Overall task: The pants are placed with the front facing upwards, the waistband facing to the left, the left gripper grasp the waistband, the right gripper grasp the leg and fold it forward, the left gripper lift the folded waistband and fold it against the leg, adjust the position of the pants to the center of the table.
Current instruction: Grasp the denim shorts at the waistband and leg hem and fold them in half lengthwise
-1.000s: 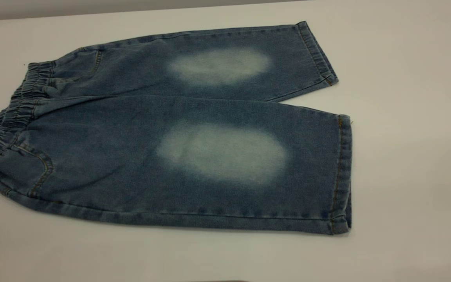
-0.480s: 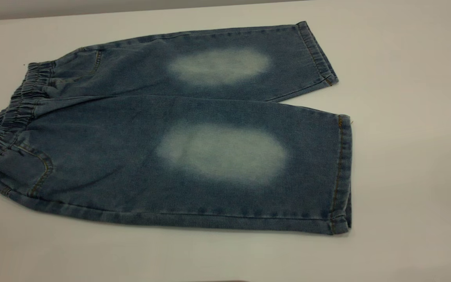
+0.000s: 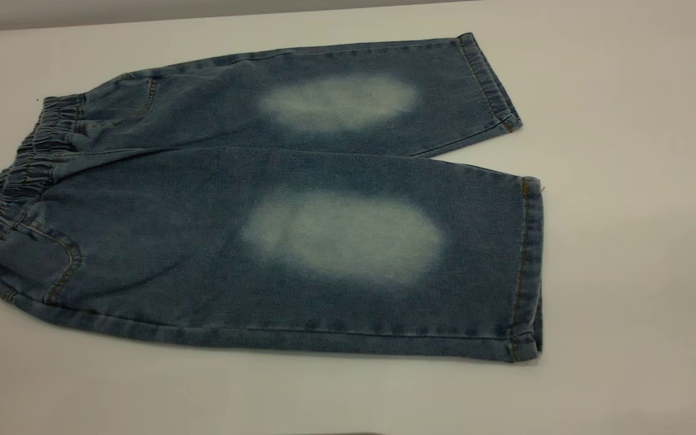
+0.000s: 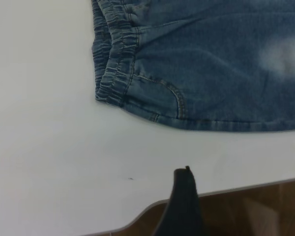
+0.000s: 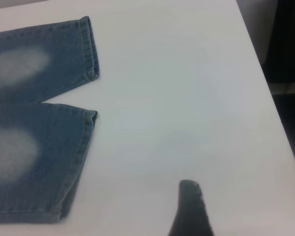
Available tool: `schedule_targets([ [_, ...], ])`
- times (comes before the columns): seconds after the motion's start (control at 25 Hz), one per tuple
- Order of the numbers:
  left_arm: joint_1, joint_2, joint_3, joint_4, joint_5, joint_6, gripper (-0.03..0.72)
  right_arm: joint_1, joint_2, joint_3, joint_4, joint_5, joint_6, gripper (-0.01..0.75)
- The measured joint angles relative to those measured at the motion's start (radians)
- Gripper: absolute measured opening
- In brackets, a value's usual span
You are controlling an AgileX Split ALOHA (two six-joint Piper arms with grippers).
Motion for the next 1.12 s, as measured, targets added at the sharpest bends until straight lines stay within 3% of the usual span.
schedule_targets([
  [0.6, 0.0, 0.0, 0.0, 0.0, -0.007, -0.005, 0.549, 0.0, 0.001, 0.0, 0.035, -0.004, -0.002, 0.441],
  [0.76, 0.0, 0.037, -0.009, 0.024, -0.047, -0.139, 0.549, 0.0, 0.093, -0.028, 0.054, -0.01, -0.005, 0.441],
  [1.12, 0.0, 0.486, -0.043, 0.095, -0.26, -0.32, 0.549, 0.0, 0.575, -0.081, 0.221, -0.228, -0.185, 0.441],
])
